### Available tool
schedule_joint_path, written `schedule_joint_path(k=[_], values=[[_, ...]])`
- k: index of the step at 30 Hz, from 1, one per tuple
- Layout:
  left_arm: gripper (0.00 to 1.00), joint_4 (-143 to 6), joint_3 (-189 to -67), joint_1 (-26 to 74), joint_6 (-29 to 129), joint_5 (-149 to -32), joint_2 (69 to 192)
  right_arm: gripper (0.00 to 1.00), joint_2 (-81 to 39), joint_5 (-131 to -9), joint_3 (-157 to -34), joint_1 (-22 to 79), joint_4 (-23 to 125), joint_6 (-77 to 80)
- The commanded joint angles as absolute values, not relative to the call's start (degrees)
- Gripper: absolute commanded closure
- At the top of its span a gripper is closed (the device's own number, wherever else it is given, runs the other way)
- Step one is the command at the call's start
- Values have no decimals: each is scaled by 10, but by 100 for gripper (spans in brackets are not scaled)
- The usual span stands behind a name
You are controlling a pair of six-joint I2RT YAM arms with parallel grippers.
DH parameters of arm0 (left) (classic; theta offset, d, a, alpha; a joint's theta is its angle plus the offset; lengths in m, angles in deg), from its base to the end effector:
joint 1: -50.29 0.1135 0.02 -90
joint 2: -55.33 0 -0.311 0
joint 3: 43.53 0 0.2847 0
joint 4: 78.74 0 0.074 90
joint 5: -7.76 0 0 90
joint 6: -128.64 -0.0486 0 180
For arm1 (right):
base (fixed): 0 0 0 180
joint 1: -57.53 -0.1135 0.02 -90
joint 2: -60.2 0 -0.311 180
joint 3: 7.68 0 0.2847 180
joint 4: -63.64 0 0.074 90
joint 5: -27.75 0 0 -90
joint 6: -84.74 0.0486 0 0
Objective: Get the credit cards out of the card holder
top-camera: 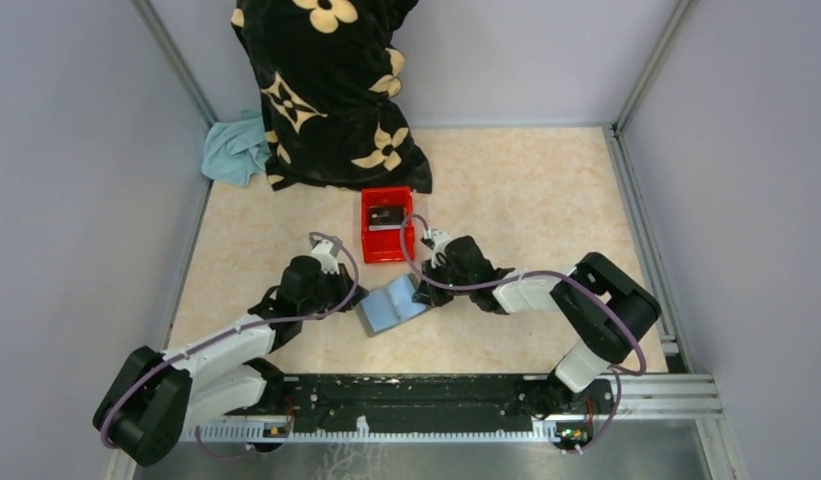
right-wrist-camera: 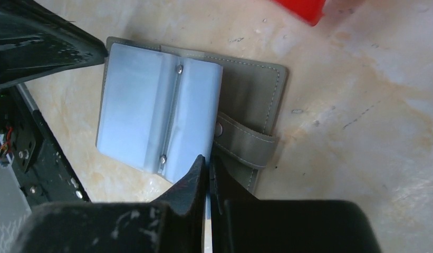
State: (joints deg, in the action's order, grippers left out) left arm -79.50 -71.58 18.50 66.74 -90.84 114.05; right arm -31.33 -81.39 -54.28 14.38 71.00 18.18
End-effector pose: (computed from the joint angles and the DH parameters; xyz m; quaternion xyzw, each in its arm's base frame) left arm 0.1740 -0.1164 0.1732 0.0653 0.8615 -0.3055 0.4002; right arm 0.2261 0.2338 0.1502 -0.2238 0.8590 0.3638 0.2822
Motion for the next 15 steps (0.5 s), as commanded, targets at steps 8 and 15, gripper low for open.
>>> schedule_joint_path(k=[8,15], values=[[100,-830,-676,185,699,-950,1133,100,-212,-777,-474,117,746,246],[100,-799,-644,184,730,-955,1034,100,-170,-637,-470,60,700,324]])
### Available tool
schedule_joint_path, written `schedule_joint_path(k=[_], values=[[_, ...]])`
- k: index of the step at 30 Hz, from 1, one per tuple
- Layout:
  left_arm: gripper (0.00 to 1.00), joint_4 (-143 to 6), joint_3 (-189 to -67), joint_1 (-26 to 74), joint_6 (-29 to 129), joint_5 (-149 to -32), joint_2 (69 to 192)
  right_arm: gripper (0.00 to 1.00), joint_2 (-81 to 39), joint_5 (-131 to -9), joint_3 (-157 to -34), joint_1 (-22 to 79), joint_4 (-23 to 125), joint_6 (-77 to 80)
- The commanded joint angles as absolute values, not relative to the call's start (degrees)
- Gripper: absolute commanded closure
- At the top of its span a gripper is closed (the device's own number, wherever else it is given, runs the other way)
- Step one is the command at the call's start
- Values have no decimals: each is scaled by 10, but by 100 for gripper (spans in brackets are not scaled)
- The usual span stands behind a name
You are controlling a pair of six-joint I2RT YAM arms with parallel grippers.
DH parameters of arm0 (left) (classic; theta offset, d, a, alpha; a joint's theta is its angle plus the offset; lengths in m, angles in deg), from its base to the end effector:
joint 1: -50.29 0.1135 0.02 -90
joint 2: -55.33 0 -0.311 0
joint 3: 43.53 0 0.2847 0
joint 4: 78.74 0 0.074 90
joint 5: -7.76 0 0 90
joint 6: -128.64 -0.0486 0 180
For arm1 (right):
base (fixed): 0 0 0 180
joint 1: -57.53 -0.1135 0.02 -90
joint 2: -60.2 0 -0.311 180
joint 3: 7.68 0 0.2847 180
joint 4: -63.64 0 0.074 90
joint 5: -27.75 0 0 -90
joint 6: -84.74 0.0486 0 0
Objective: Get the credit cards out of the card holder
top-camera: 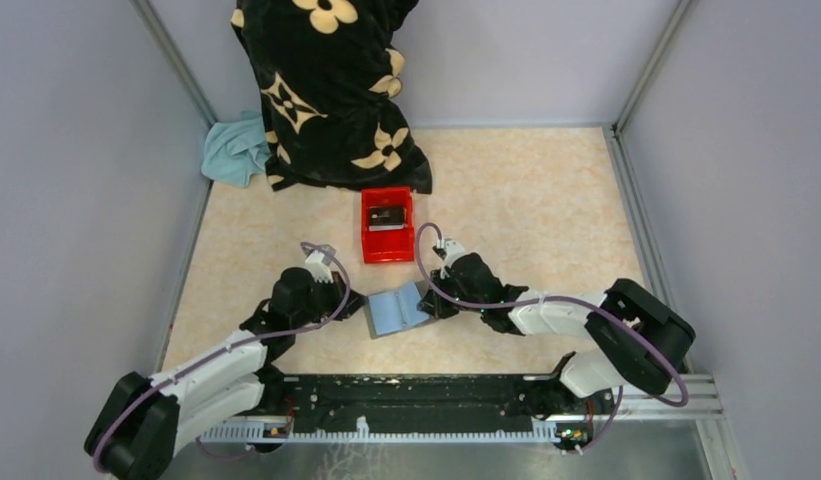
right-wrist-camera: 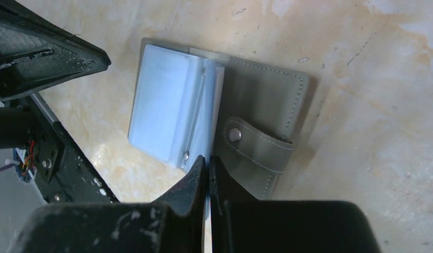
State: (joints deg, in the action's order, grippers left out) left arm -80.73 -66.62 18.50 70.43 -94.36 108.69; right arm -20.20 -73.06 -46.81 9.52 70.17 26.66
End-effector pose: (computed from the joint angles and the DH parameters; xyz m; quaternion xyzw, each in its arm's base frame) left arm 0.1538 -0.1073 0.1620 0.0542 0.8536 -0.3457 0.3858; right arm 0.1820 0.2158 0.1630 -0.1667 0.8672 0.3605 0.3003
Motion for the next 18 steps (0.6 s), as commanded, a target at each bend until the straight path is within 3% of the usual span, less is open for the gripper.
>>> schedule_joint_path(k=[1,8,10,14,15,17,18], values=[[100,-794,-635,183,736,-954,1017,100,-167,-613,-471,48,693,340],[100,-745,-595,183,754,-939,920,99,-175,-541,-468,5,682,386],[100,-736,-590,183,754,-939,909,88,-173,-540,-470,3,675,380],[100,-733,-580,183,756,-943,902,79,-168,-524,-484,-9,648,356],[100,-734,-576,183,756,-943,901,79,-171,-522,-489,-10,642,350],[100,-737,-569,183,756,-942,900,97,-177,-517,-502,-15,628,337],[100,-737,-567,183,756,-943,900,100,-182,-507,-508,-21,618,329]])
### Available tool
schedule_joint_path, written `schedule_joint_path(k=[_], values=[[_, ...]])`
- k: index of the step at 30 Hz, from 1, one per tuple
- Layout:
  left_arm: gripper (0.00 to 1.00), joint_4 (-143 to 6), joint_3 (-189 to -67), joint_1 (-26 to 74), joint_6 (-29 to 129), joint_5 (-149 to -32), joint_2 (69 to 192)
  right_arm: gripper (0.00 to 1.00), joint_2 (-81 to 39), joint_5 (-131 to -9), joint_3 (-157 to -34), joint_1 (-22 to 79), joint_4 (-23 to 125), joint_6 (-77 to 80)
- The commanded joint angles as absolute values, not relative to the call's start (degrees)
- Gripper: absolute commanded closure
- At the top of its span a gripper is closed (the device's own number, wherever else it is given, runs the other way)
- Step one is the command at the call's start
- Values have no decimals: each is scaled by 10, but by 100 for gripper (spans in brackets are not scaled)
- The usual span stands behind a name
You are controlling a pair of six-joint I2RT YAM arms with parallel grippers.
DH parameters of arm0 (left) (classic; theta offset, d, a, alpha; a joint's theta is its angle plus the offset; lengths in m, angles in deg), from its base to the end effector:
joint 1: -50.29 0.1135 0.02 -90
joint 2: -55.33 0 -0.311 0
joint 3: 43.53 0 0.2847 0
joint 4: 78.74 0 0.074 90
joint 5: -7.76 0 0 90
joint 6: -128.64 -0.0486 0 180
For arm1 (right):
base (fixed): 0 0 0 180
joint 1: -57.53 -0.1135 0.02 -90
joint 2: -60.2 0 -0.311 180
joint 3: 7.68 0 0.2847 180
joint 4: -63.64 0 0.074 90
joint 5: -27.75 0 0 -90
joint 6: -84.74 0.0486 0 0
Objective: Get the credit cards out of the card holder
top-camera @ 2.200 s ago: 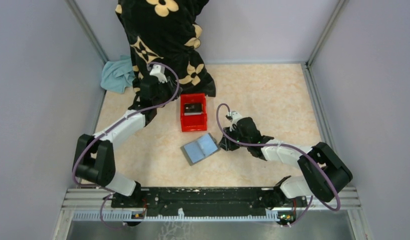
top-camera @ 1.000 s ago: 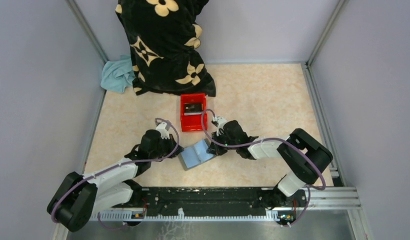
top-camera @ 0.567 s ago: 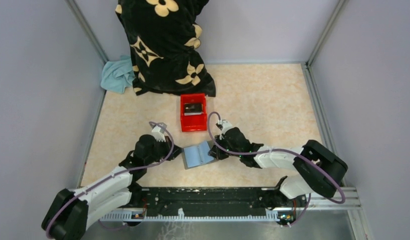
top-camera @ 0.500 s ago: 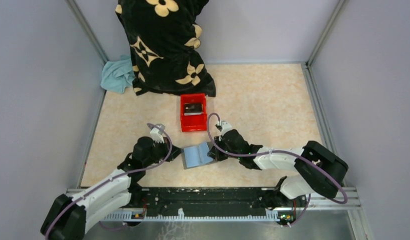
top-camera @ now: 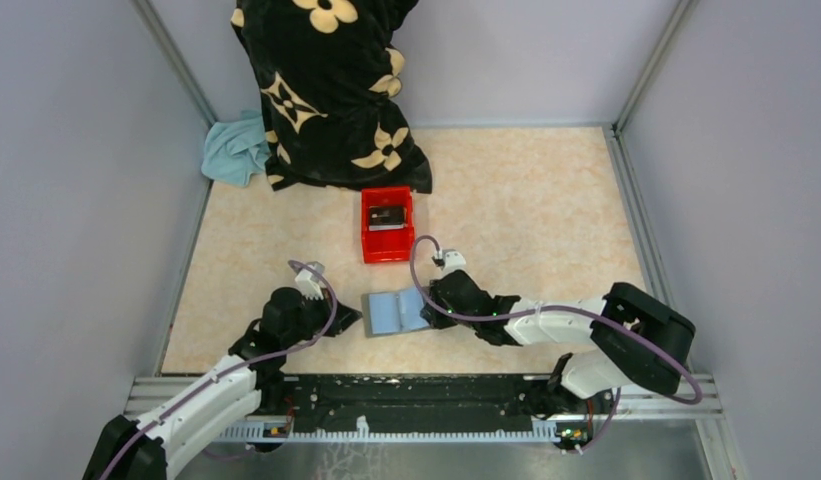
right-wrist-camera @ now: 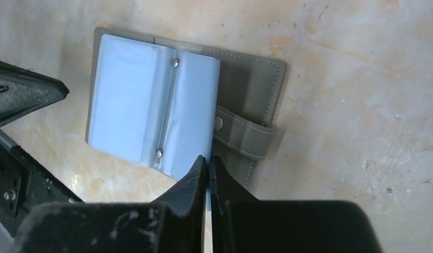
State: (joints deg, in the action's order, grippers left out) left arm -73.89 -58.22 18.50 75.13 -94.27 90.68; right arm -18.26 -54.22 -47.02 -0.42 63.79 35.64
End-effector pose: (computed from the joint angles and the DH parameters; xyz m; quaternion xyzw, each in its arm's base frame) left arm 0.1157 -0.0836 0.1406 0.0214 0.8427 -0.3711 0.3894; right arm 0.1509 0.2283 0.1618 -0.1036 0.8948 0.2853 0.3275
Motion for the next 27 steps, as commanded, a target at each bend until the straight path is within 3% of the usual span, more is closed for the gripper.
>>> schedule_joint_path(k=[1,7,18,26,27], values=[[100,-738,-564,183,756,-942,899,100,-186,-492,-520,-30,604,320],[100,-747,-557,183,753,-949,900,100,-240,-369,-615,-107,487,273],[100,-749,-554,182,750,-959,897,100,-446,-168,-817,-196,241,309],[100,-747,-555,183,750,-957,893,100,-415,-177,-797,-202,277,312],[100,-747,-555,183,750,-957,893,91,-400,-185,-786,-202,294,306]])
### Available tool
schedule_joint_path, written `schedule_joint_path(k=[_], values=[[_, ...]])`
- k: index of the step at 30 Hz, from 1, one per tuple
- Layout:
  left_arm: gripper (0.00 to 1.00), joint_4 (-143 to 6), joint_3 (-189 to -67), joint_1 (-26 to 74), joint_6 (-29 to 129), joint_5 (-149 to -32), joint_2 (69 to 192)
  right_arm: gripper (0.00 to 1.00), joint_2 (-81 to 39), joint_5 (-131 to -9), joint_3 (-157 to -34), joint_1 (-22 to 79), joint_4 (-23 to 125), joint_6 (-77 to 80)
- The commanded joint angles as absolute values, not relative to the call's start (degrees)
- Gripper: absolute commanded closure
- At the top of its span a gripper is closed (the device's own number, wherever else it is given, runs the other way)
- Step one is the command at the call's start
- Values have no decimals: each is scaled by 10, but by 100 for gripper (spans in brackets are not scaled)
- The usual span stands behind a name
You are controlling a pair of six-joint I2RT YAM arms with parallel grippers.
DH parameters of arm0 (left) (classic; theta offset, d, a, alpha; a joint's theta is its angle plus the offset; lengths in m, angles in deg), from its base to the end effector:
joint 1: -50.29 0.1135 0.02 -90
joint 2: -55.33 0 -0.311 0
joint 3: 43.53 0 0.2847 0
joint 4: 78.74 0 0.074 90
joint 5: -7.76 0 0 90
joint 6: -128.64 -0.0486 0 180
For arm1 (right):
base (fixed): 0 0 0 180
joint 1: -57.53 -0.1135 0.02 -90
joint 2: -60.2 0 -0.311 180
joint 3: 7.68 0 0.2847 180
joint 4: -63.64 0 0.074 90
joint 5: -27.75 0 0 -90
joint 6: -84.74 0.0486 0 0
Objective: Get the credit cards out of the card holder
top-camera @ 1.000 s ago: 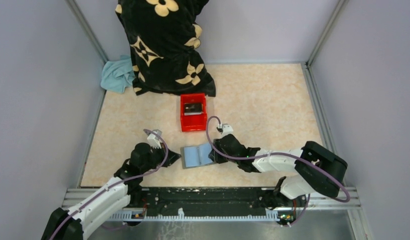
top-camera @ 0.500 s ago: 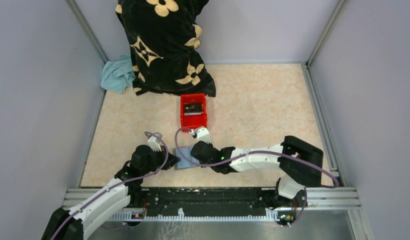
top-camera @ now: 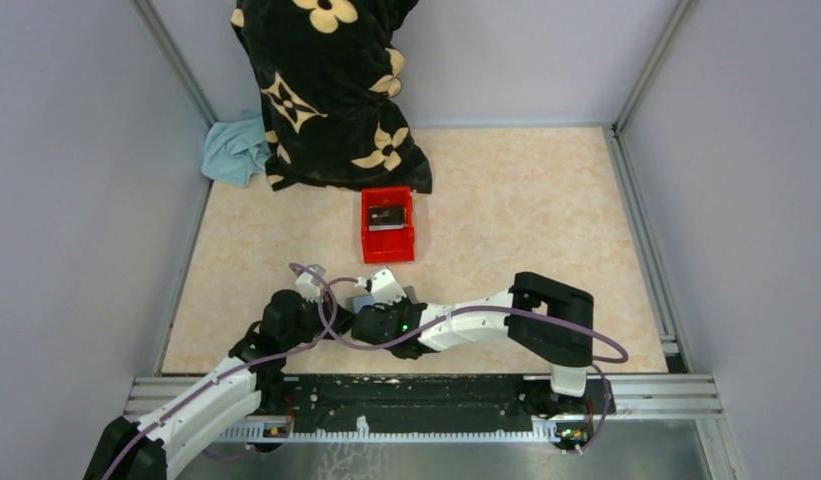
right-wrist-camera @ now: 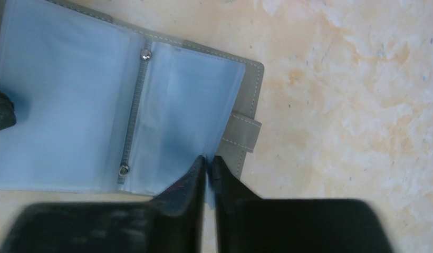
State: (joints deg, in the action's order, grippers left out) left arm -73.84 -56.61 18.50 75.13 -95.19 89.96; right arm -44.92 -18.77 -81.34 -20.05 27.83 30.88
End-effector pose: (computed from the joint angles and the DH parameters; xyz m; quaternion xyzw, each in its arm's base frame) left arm 0.1112 -0.0817 0.1316 0.0247 0.8464 -0.3730 0.3793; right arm 0.1157 0.3700 0.1644 -0.2539 0.8776 -0.0453 0.4041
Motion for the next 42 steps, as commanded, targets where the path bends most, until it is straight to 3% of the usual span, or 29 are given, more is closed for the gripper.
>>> schedule_joint_path(k=[1,3,5,8,10,16,19,26,30,32,35,37,42], values=[[100,-746,-556,183,750,-956,893,77,-384,-196,-772,-202,313,295],[100,-745,-557,183,749,-957,891,51,-354,-219,-751,-202,354,274],[97,-743,-557,183,749,-957,887,44,-318,-237,-737,-202,379,264],[78,-737,-558,183,747,-959,875,43,-285,-255,-722,-202,408,257],[74,-719,-561,183,750,-953,863,43,-270,-265,-716,-202,422,253],[83,-640,-580,183,765,-906,792,48,-244,-323,-701,-201,507,224],[100,-570,-593,183,802,-839,753,48,-280,-343,-733,-200,511,215],[100,-544,-596,183,824,-827,743,56,-299,-503,-697,-136,636,270],[100,-548,-593,183,824,-831,758,58,-336,-493,-729,-126,597,251],[100,-516,-599,183,855,-798,758,54,-369,-497,-751,-127,586,249],[99,-467,-610,183,903,-743,742,40,-395,-509,-768,-127,588,251],[93,-448,-619,182,924,-716,725,31,-412,-510,-784,-128,577,251],[89,-424,-636,183,920,-670,700,22,-451,-445,-840,-147,493,233]])
